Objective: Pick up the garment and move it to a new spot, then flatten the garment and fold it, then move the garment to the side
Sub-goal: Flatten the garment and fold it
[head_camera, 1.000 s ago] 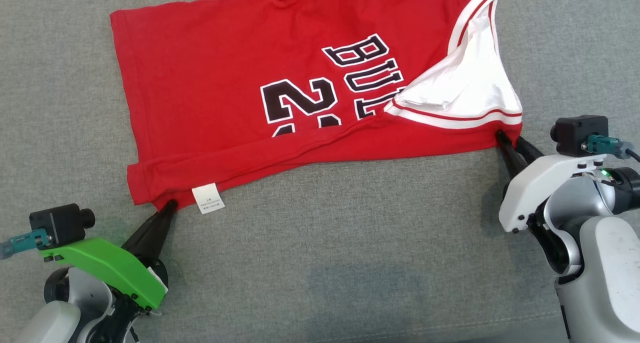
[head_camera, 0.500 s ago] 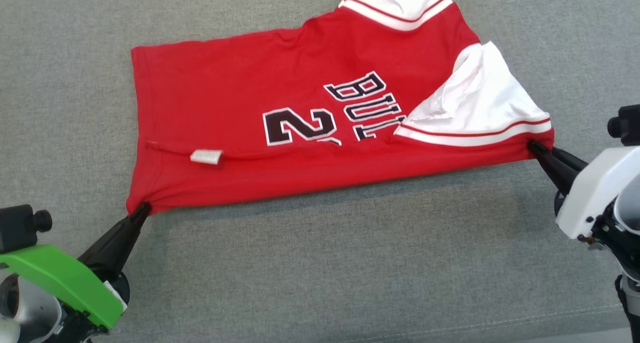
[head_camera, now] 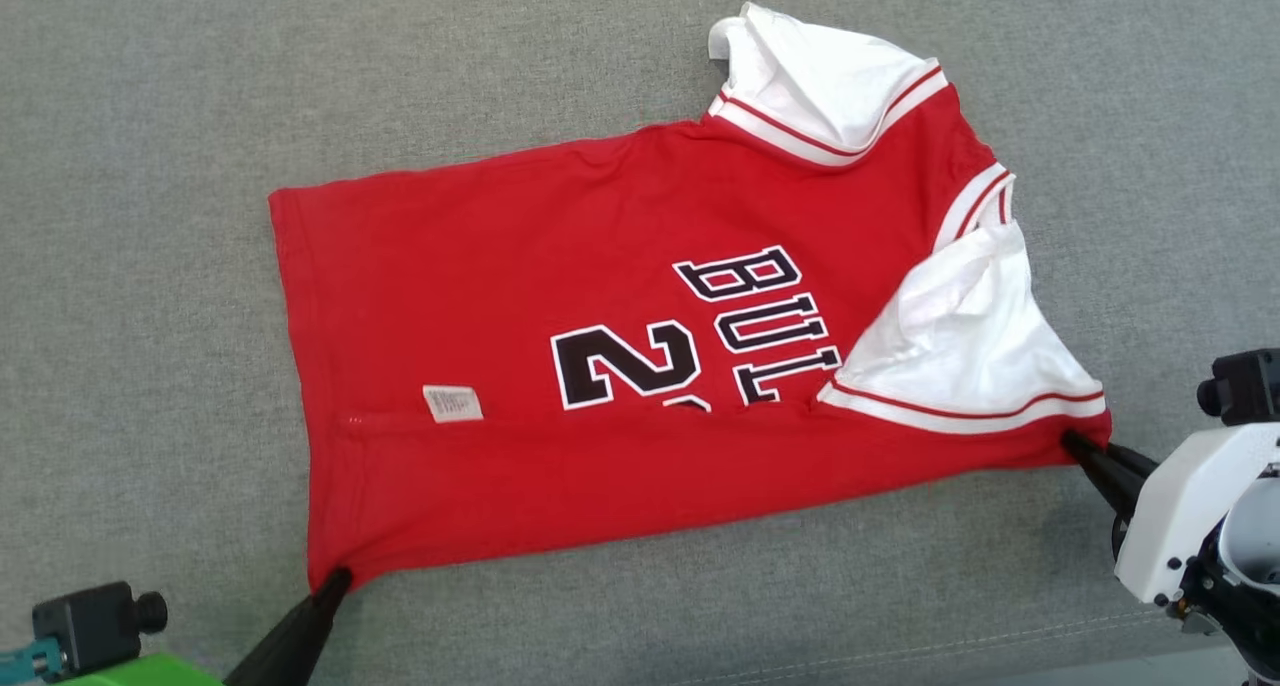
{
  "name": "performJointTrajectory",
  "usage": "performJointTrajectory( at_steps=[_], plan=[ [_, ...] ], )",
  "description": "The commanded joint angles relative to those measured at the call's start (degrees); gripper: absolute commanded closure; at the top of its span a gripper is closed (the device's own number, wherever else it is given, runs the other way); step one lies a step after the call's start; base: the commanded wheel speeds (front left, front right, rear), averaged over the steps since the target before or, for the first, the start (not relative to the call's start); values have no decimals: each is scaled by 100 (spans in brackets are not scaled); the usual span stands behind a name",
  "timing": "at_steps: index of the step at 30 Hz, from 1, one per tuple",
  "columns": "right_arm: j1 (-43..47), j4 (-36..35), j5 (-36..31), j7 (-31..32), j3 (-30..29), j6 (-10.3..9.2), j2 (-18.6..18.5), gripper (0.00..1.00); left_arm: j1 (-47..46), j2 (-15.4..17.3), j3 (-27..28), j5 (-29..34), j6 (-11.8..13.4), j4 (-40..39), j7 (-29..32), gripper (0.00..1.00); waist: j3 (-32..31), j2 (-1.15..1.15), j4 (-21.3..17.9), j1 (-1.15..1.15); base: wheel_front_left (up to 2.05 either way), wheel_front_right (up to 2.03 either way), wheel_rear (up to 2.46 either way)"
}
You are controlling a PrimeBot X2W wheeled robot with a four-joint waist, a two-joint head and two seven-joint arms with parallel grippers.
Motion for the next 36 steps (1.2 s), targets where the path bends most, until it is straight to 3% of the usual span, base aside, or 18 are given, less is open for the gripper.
performJointTrajectory(
  at_steps=[1,2,4,5,15,22,29,36],
  plan=[
    [104,97,-30,-175,30,-10,-60,100,150,-69,-18,-48,-29,90,-107,100,49,0,30,0,0,0,0],
    [113,127,-75,-291,54,-10,-108,100,188,-122,-18,-40,-12,134,-168,100,62,0,43,0,0,0,0],
    [154,197,-122,-430,136,-10,-223,0,209,-185,-26,34,12,179,-267,53,79,0,72,0,0,0,0],
    [173,182,-104,-456,183,-10,-306,0,211,-187,-45,87,9,178,-291,1,84,0,90,0,0,0,0],
    [-919,-657,244,-291,-223,-6,-864,0,-76,303,304,430,184,-143,-355,0,443,0,147,0,0,0,0],
    [-3004,-91,-235,140,445,-5,-837,0,-1833,567,361,626,146,47,373,0,1119,0,381,0,0,0,0],
    [-4735,1193,-736,134,1307,-5,-673,0,-3690,133,-148,805,-99,923,1148,0,1617,0,661,0,0,0,0],
    [-5457,2113,-678,144,1965,-5,-681,0,-4686,-388,-639,996,-455,1851,1537,0,1753,0,838,0,0,0,0]
  ],
)
